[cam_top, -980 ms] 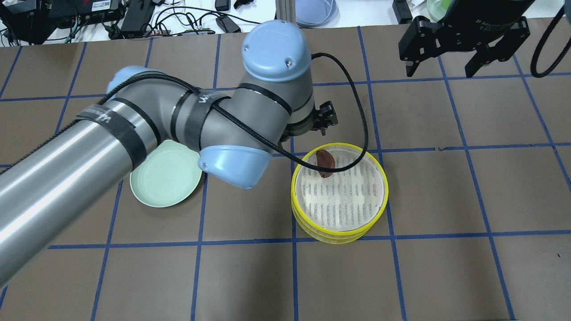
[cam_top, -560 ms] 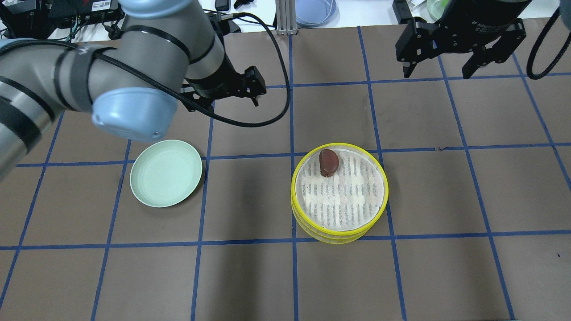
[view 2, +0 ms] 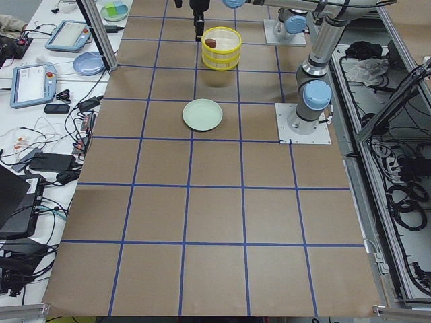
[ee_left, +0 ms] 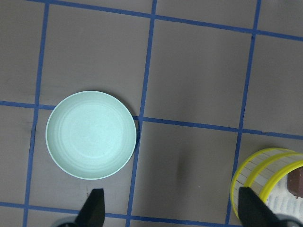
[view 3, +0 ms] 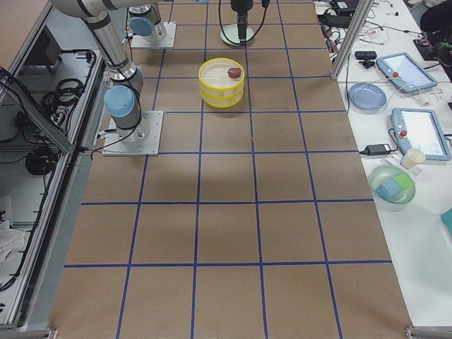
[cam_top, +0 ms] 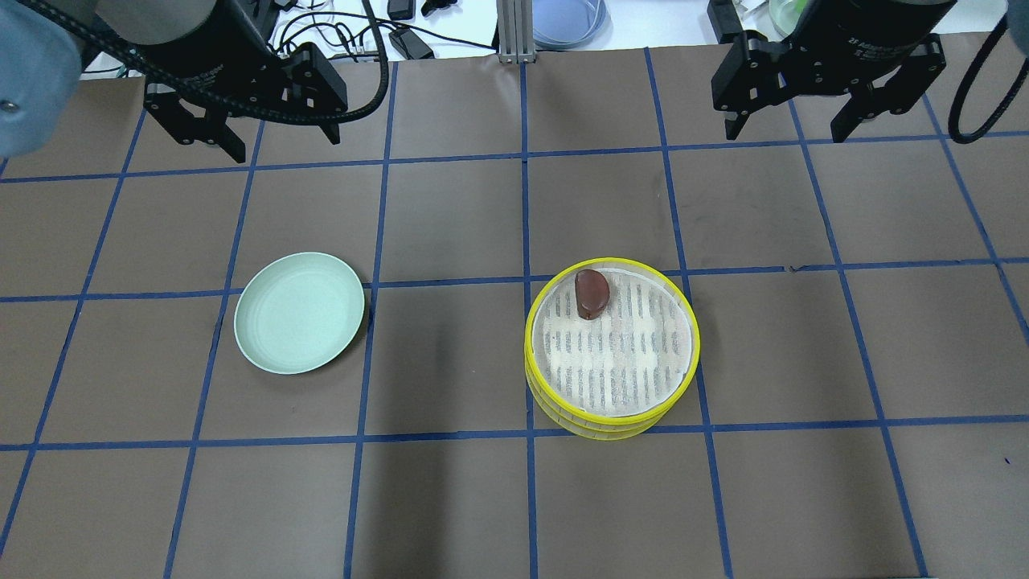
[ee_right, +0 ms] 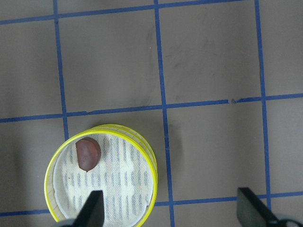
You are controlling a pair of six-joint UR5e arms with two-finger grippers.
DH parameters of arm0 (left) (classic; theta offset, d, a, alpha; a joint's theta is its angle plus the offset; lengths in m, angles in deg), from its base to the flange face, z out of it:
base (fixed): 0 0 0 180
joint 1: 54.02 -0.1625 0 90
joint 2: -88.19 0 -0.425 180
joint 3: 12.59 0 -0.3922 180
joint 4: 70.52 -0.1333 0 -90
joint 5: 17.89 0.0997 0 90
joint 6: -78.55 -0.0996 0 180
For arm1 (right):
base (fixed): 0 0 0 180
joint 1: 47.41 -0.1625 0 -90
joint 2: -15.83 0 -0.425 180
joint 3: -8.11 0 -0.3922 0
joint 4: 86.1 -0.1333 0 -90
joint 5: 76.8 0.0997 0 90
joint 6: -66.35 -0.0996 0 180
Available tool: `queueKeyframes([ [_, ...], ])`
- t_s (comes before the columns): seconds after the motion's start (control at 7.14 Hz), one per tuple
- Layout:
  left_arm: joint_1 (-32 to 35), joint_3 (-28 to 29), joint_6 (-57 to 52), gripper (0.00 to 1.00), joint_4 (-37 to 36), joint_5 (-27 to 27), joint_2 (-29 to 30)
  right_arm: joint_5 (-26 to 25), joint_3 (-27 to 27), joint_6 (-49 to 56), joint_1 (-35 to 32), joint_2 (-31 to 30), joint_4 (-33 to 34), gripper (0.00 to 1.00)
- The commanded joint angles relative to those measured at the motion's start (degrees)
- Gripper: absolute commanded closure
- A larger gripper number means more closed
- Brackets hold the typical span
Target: Stack buns with steamer
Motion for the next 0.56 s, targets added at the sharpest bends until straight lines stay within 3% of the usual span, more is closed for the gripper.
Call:
queueKeyframes([
  [0.0,-0.11,0.35,0.0,0.0,1.1,-0.2,-0.09,0.0,0.0,0.0,-0.05,0.0,0.01,0.0],
  [0.42,0.23,-1.49,-0.09,0.0,1.1,0.57,-0.52,0.0,0.0,0.0,-0.05,0.0,0.01,0.0],
])
